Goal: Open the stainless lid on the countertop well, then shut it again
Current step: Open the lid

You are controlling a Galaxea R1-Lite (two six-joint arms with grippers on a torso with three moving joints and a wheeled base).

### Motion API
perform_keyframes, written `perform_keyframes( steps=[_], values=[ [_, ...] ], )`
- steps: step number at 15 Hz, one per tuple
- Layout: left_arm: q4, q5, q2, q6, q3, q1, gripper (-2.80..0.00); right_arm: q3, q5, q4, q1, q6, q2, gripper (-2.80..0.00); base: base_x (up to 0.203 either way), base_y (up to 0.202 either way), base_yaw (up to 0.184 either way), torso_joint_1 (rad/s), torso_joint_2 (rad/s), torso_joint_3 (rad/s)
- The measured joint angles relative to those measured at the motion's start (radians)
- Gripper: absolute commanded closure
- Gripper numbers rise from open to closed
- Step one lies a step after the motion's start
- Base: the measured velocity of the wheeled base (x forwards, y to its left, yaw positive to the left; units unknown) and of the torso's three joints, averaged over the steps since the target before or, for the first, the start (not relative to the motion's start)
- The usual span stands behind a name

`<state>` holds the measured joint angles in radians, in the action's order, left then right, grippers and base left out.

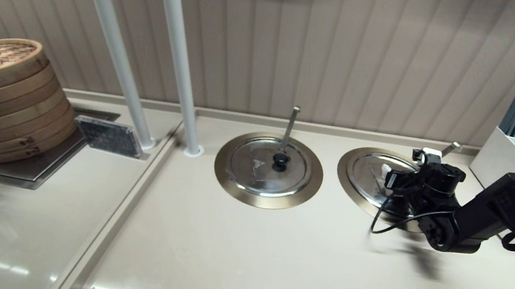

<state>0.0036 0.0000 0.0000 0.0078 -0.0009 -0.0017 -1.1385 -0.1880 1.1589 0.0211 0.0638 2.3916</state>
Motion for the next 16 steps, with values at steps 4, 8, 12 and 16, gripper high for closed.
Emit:
perform_keyframes(
  steps=[4,8,12,16],
  values=[
    [0.000,0.000,0.000,0.000,0.000,0.000,0.00,0.000,-0.023,0.004,-0.014,0.000,-0.013,-2.80,0.000,0.000,0.000,0.000,0.00,0.000],
    [0.000,0.000,0.000,0.000,0.000,0.000,0.00,0.022,-0.034,0.010,-0.036,0.001,-0.039,-2.80,0.000,0.000,0.000,0.000,0.00,0.000],
    [0.000,0.000,0.000,0.000,0.000,0.000,0.00,0.040,-0.057,0.029,-0.062,0.001,-0.066,-2.80,0.000,0.000,0.000,0.000,0.00,0.000],
    [0.000,0.000,0.000,0.000,0.000,0.000,0.00,0.068,-0.060,0.031,-0.086,0.006,-0.093,-2.80,0.000,0.000,0.000,0.000,0.00,0.000]
  ],
)
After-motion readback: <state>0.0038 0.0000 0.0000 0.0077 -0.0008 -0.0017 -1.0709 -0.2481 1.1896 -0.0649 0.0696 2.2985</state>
